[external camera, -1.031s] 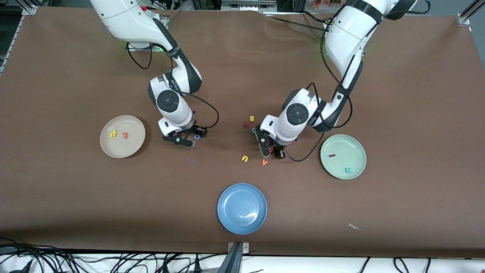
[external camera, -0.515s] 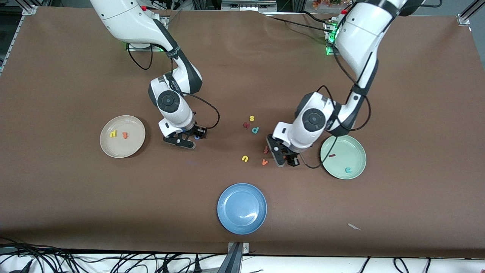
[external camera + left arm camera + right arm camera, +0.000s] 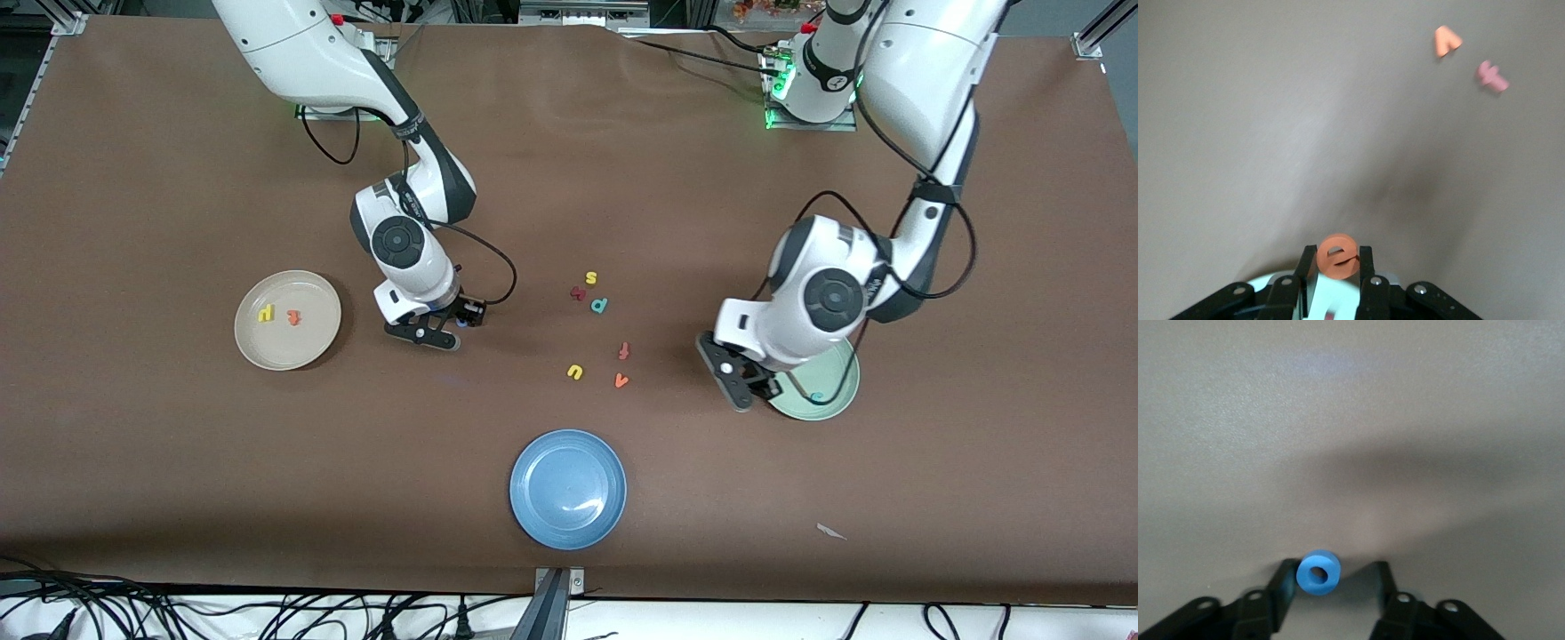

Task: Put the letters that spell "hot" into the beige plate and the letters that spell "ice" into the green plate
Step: 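Carry the blue ring to the beige plate and the e to the green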

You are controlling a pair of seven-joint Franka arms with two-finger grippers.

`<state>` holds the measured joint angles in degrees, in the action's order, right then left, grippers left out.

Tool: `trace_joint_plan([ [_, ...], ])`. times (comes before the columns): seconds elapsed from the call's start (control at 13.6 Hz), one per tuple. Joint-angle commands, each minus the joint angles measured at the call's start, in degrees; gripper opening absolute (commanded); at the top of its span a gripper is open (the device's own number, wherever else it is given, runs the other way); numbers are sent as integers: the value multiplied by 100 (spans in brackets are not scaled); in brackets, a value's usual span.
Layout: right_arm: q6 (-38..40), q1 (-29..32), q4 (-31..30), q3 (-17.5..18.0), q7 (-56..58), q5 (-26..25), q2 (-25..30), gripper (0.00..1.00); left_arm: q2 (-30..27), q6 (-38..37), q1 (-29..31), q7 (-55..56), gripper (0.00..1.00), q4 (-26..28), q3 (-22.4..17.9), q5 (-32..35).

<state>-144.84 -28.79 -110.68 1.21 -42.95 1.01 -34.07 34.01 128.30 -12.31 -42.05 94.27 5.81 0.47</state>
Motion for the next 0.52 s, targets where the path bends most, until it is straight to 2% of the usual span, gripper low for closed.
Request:
trace_joint_plan([
  [0.0, 0, -48, 135, -25, -47, -84, -127, 30, -202, -253, 79, -40, 16, 100, -184, 15],
  [0.22, 9, -48, 135, -25, -47, -84, -127, 21, -255, -699, 219, -22, 16, -13, -492, 15],
  [0.29, 17, -48, 135, -25, -47, -84, -118, 20, -237, -910, 272, -5, 16, -223, -510, 15],
  [0.44, 44, -39, 144, -33, -21, -84, -74, 20, -220, -1148, 273, 292, 15, -313, -581, 24],
])
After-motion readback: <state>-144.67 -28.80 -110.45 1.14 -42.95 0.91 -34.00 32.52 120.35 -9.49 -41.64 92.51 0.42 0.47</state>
